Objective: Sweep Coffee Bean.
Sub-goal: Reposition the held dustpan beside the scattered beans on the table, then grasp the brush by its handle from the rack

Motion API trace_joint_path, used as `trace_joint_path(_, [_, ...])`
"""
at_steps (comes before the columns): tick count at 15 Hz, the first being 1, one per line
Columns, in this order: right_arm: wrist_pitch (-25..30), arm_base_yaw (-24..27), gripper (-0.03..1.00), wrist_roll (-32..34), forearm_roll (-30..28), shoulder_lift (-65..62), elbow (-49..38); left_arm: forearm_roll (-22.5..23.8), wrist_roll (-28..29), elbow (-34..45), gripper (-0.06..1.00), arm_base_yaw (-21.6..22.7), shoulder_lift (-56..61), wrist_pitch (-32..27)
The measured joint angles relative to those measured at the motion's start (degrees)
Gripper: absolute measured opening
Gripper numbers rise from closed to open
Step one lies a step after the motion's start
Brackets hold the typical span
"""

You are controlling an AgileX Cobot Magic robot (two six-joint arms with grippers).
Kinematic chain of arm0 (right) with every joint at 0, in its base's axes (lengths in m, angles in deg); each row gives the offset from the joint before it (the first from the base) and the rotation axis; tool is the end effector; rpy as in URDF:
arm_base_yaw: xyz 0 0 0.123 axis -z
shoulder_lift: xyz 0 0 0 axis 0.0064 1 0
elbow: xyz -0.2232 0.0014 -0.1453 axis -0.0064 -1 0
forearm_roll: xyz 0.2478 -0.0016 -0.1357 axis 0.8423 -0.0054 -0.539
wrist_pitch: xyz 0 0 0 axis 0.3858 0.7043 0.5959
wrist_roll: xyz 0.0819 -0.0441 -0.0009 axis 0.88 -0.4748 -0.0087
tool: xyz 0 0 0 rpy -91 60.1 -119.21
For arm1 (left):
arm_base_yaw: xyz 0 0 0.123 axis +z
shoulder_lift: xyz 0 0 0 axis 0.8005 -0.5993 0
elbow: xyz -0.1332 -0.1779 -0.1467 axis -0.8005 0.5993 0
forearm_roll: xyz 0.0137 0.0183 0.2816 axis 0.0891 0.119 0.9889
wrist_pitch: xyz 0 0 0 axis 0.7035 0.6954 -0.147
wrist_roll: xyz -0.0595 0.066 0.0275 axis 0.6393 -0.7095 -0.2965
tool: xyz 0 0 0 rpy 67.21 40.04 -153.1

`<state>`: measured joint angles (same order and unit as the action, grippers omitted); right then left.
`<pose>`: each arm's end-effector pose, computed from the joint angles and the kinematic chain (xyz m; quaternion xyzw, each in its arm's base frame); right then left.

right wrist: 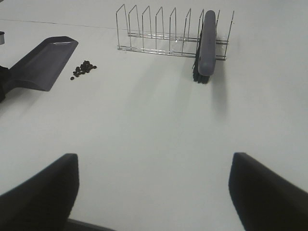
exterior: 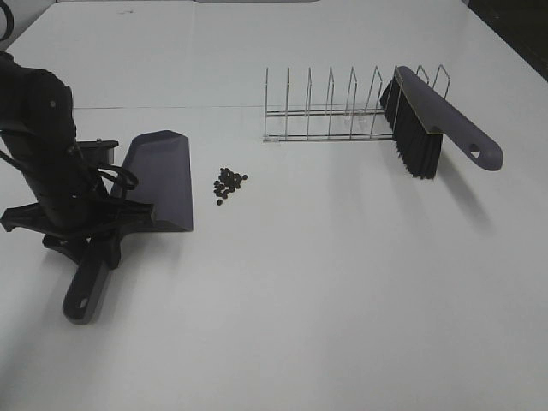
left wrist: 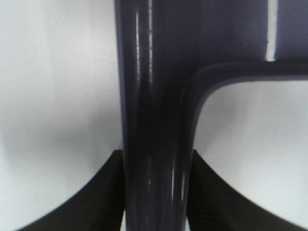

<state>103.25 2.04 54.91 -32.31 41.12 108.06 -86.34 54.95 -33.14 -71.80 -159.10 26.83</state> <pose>0.0403 0.0163 0.2939 -0.0736 0.8460 0.0470 0.5261 0.3504 -0.1237 0.0626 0.0078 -0.9995 0.0306 0.0003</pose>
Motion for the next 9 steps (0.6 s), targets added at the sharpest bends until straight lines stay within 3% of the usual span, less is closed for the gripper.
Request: trace_joint_path(9, [-0.1, 0.0, 0.72, 0.0, 1.5, 0.0, 0.0, 0.9, 1.0, 0.1, 0.32, 0.0, 8.1, -0.4])
